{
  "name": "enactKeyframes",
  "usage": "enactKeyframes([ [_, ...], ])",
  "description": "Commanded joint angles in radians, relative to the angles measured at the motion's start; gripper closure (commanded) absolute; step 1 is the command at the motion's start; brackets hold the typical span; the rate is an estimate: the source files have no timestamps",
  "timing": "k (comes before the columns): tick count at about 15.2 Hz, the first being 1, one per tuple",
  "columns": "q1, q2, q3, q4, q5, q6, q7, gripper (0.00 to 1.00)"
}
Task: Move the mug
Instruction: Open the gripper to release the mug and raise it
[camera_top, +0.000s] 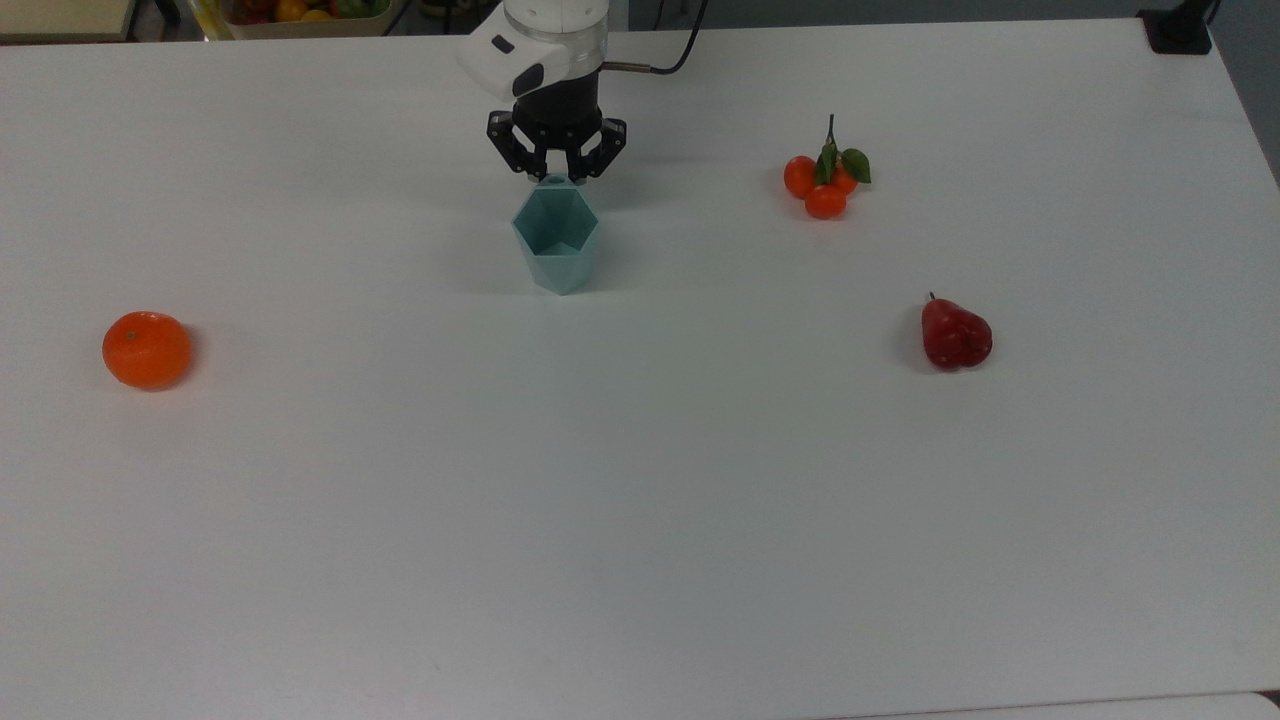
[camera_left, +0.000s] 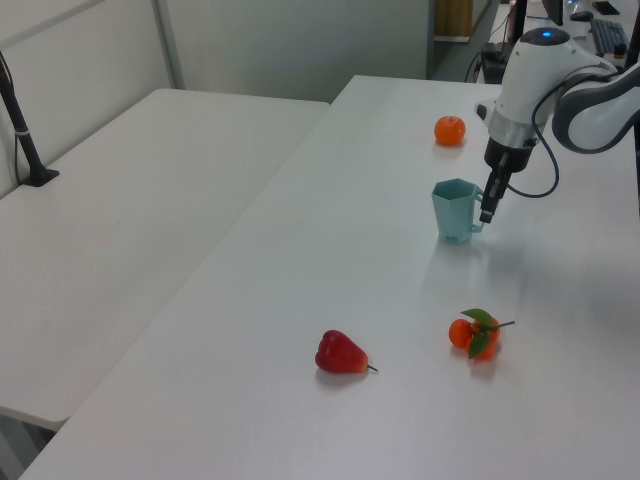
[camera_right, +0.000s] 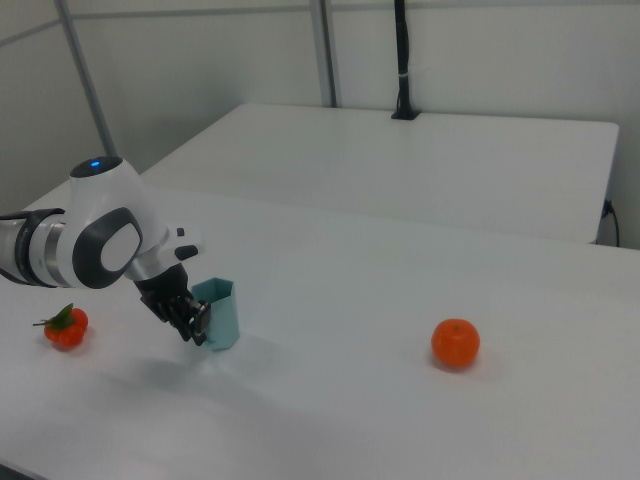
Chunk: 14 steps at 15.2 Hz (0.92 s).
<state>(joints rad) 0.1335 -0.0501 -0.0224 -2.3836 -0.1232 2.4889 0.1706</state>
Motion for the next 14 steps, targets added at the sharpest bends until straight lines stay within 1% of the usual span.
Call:
enactKeyframes([
  [1, 0.018, 0.007, -0.004, 0.033, -0.018, -0.094, 0.023, 0.57],
  [3, 0.02, 0.035, -0.004, 0.099, -0.018, -0.206, 0.02, 0.55],
  [5, 0.02, 0.049, -0.004, 0.144, -0.018, -0.274, 0.016, 0.37],
  [7, 0.02, 0.05, -0.004, 0.173, -0.018, -0.303, 0.013, 0.24],
  [9, 0.021, 0.049, -0.004, 0.214, -0.018, -0.353, 0.013, 0.15],
  [10, 0.024, 0.049, -0.002, 0.252, -0.018, -0.401, 0.013, 0.08],
  [11, 0.034, 0.049, -0.002, 0.301, -0.018, -0.46, 0.007, 0.06],
  [13, 0.028, 0.049, -0.002, 0.398, -0.013, -0.554, -0.034, 0.0],
  [14, 0.025, 0.049, -0.002, 0.446, -0.006, -0.597, -0.051, 0.0],
])
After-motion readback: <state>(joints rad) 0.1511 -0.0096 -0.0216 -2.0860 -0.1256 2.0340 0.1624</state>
